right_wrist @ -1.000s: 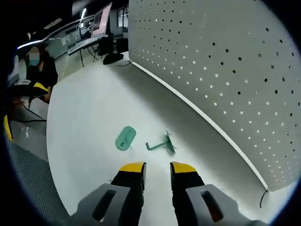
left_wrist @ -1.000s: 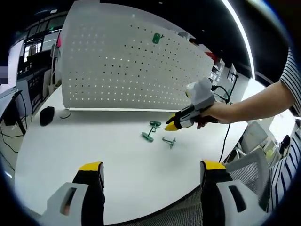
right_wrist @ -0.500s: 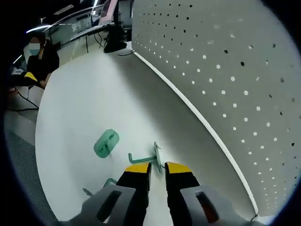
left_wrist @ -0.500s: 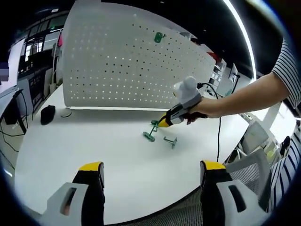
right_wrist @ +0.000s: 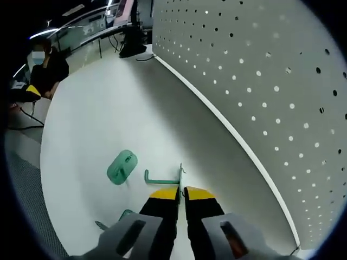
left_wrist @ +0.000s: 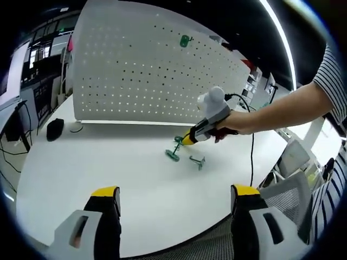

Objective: Insert the hook assembly into the mounting plate slot until the hook locks in place.

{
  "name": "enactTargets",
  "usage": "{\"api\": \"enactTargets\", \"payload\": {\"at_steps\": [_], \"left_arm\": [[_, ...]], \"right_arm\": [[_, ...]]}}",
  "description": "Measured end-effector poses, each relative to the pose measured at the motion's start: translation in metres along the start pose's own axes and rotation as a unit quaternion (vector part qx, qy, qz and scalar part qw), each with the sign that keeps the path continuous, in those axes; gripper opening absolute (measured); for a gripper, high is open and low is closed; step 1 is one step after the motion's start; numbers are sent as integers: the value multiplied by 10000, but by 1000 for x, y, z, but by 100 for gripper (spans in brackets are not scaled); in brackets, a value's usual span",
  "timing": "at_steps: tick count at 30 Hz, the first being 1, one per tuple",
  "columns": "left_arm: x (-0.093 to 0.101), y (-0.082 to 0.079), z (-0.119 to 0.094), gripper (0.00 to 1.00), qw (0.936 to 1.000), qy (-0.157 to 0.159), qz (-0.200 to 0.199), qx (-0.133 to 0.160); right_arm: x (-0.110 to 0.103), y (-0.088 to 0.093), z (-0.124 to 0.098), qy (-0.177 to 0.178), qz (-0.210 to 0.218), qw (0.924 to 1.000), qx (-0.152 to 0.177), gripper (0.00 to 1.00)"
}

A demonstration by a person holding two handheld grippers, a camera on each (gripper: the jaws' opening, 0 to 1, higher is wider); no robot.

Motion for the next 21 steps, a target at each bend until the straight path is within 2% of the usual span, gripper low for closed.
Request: {"api": "enactTargets", "payload": {"at_steps": [5, 8, 11, 17, 19, 21], "left_arm": [[-2, -2, 0, 85, 10000, -26, -22, 50], [-3, -4, -1, 85, 9999, -64, -75, 96], [-4, -6, -1, 85, 9998, -75, -125, 145], [-5, -9, -1, 85, 9997, -61, -170, 149], [-5, -13, -2, 84, 9995, -65, -219, 221], [-2, -16, -3, 83, 9995, -26, -209, 233]], "right_arm": [[3, -5, -8, 165, 42, 9997, 167, 1], [8, -13, -16, 345, 100, 9986, 377, 1], [13, -26, -27, 569, 205, 9954, 749, 1], [13, -39, -46, 760, 259, 9910, 1071, 1], [12, -45, -53, 830, 285, 9886, 1222, 1], [14, -60, -65, 1065, 253, 9786, 1739, 0]]}}
Point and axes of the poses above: the point that each gripper's makers call its tool centre point, and the gripper's own axes: z roughly forward along the fingers, x roughly to its right, y roughly out of its underside, the point moved 2 cm from there along -z, roughly backward along the fingers, and after that the axes turned 11 degrees about x, right-handed, at the moved point
